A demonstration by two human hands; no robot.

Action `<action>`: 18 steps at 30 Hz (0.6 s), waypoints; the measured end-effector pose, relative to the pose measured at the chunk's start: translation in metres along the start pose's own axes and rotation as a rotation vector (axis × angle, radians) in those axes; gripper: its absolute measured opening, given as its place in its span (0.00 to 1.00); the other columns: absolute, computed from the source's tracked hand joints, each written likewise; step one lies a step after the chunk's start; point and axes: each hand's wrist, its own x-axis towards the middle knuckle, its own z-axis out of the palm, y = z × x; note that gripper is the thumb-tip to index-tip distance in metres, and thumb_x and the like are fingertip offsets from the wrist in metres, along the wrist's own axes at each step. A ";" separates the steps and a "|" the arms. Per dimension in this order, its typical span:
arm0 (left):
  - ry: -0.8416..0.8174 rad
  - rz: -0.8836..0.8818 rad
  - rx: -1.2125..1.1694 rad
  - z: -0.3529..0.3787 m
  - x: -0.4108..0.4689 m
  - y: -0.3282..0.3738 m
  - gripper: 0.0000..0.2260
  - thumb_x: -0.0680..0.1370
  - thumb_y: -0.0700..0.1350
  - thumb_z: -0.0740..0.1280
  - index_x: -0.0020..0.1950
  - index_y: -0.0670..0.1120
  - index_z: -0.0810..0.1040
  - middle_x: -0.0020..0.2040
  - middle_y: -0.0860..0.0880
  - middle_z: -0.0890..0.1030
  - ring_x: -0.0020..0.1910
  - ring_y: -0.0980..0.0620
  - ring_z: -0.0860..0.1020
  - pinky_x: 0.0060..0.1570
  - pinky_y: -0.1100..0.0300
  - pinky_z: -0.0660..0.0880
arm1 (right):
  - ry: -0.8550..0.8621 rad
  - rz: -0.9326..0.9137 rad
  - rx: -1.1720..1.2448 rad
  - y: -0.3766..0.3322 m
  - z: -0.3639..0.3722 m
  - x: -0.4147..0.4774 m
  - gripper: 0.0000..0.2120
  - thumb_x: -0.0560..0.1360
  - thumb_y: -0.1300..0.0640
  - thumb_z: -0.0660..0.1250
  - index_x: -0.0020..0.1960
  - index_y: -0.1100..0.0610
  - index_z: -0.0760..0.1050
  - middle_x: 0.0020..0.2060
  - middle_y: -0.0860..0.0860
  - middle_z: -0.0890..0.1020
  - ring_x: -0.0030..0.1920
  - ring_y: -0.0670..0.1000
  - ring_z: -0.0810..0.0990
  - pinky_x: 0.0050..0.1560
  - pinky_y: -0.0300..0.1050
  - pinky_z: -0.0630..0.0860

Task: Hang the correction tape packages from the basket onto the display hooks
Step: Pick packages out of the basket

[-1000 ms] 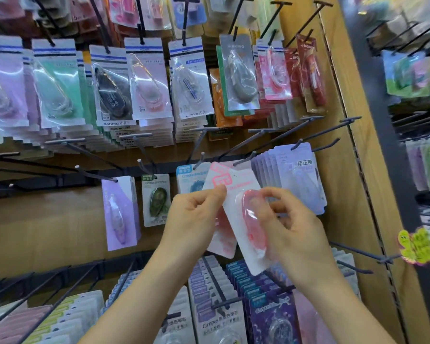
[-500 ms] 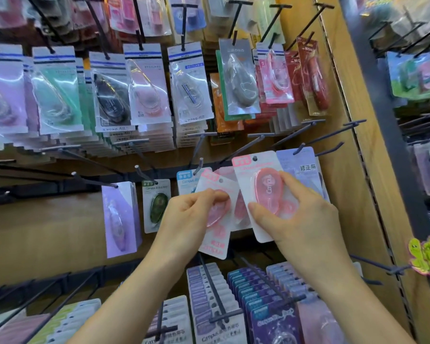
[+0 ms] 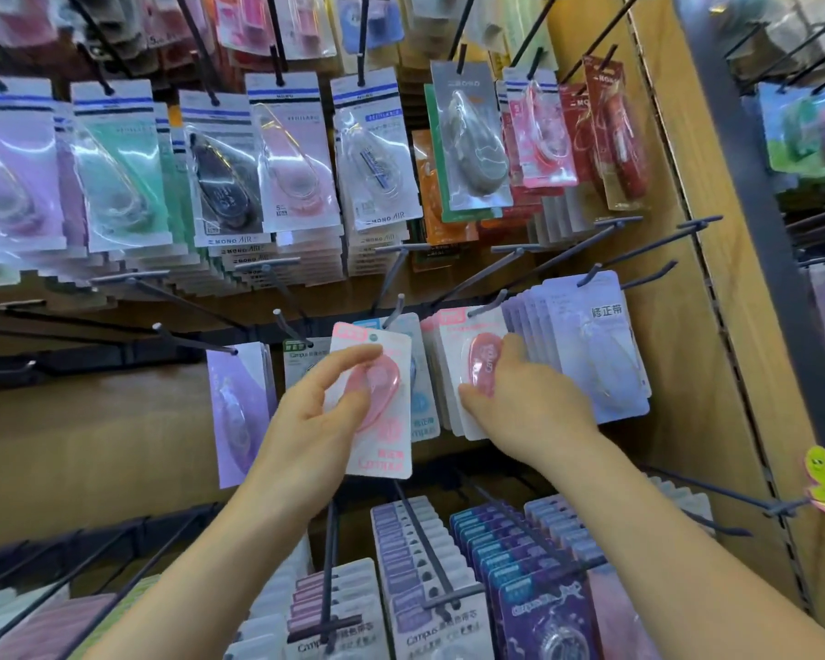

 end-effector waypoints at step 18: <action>-0.134 -0.142 -0.464 0.003 -0.012 -0.005 0.16 0.78 0.36 0.65 0.65 0.46 0.76 0.56 0.46 0.85 0.54 0.45 0.83 0.54 0.46 0.78 | -0.181 -0.044 0.755 -0.007 -0.014 -0.064 0.12 0.80 0.43 0.61 0.60 0.46 0.73 0.43 0.49 0.85 0.43 0.51 0.85 0.42 0.49 0.82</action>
